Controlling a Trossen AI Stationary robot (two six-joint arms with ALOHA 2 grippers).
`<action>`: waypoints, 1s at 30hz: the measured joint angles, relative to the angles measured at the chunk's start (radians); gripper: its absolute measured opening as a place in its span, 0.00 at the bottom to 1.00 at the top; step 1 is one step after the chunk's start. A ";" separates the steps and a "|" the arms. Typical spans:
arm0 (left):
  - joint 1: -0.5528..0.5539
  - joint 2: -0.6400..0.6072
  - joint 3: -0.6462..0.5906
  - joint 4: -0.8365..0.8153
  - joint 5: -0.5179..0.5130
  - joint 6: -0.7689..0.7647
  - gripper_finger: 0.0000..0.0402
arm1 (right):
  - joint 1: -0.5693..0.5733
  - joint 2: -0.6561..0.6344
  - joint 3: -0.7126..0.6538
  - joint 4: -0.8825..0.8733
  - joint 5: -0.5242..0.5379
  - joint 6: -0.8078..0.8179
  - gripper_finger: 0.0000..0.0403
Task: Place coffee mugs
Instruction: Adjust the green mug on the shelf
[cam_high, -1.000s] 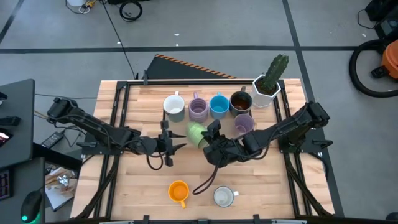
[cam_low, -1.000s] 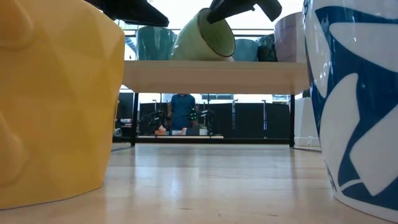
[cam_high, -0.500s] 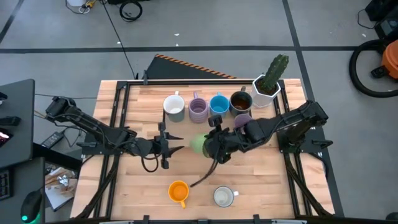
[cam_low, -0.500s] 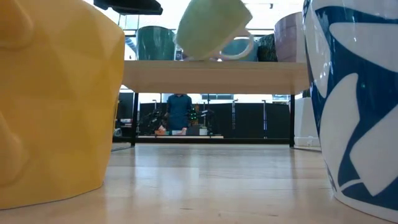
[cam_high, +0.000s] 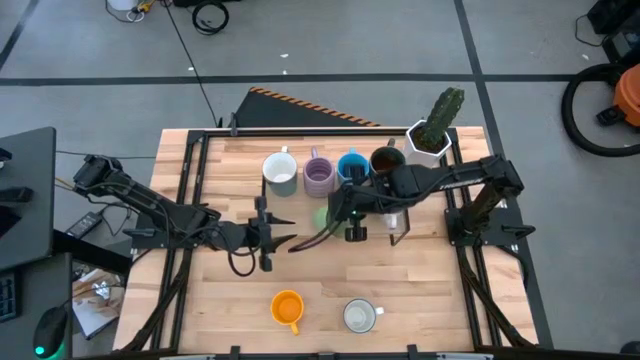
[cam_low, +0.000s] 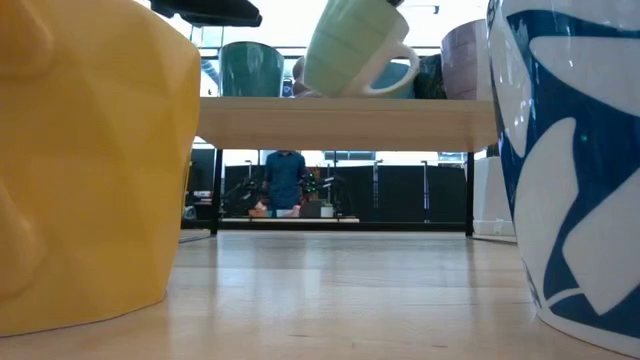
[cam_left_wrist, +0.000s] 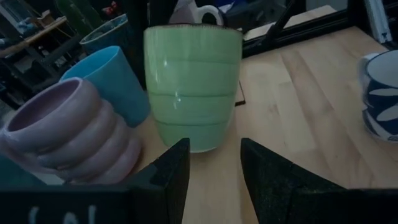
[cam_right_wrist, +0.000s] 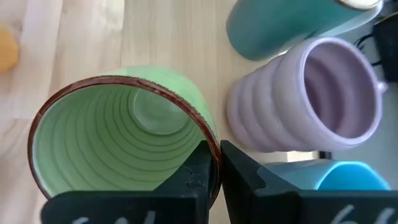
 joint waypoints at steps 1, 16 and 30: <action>0.000 0.000 0.000 0.000 0.008 -0.001 0.37 | -0.004 0.000 0.007 -0.012 -0.013 0.007 0.08; 0.108 0.032 0.000 0.031 0.174 -0.105 0.37 | -0.061 0.000 0.098 -0.118 -0.134 0.097 0.08; 0.110 0.110 0.000 0.061 0.188 -0.085 0.37 | -0.086 0.107 0.263 -0.237 -0.180 0.106 0.07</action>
